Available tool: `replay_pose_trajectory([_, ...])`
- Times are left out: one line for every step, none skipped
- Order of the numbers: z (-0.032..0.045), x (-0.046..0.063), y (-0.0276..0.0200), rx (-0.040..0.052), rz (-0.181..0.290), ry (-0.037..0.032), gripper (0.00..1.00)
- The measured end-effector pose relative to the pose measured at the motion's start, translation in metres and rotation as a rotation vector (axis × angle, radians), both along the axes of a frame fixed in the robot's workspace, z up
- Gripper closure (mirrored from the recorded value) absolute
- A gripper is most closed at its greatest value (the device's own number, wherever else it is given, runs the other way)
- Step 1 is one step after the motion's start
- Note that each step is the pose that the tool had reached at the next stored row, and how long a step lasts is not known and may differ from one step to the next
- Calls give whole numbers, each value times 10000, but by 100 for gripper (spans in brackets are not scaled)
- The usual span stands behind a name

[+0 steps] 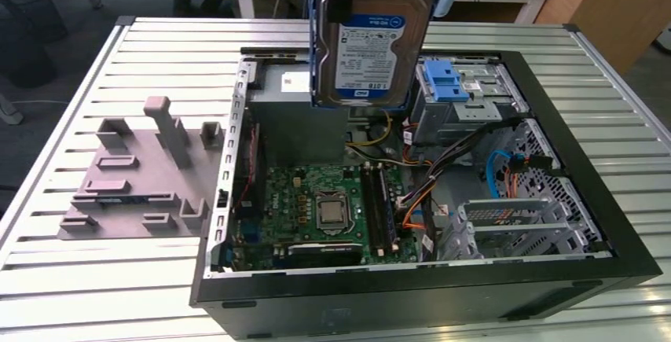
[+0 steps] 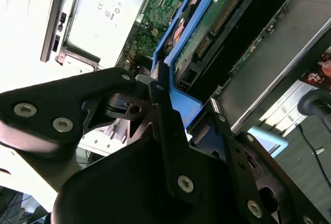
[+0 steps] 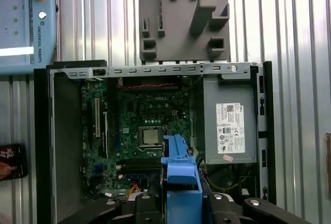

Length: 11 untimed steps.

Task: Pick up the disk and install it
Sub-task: 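Pick up the disk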

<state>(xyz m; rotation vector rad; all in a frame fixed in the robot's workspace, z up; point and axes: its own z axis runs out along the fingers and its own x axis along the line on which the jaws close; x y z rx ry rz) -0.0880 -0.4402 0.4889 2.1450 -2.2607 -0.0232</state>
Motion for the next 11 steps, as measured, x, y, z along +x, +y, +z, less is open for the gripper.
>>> replay_pose_trajectory([0, 4, 0, 0, 0, 0, 63])
replay_pose_trajectory([0, 8, -1, 1, 0, 0, 63])
replay_pose_trajectory([0, 10, -1, 0, 0, 0, 63])
replay_pose_trajectory([0, 13, -1, 0, 0, 0, 63])
replay_pose_trajectory([0, 16, -2, 0, 0, 1, 63])
replay_pose_trajectory([0, 19, -2, 0, 0, 0, 63])
replay_pose_trajectory([-1, 22, -3, 1, 0, 0, 63])
replay_pose_trajectory([0, 25, -3, 0, 0, 0, 63])
replay_pose_trajectory([-1, 28, -4, 0, -1, 0, 63])
replay_pose_trajectory([-1, 31, -4, 0, 0, 0, 63])
replay_pose_trajectory([-1, 35, -5, 0, 0, 0, 63])
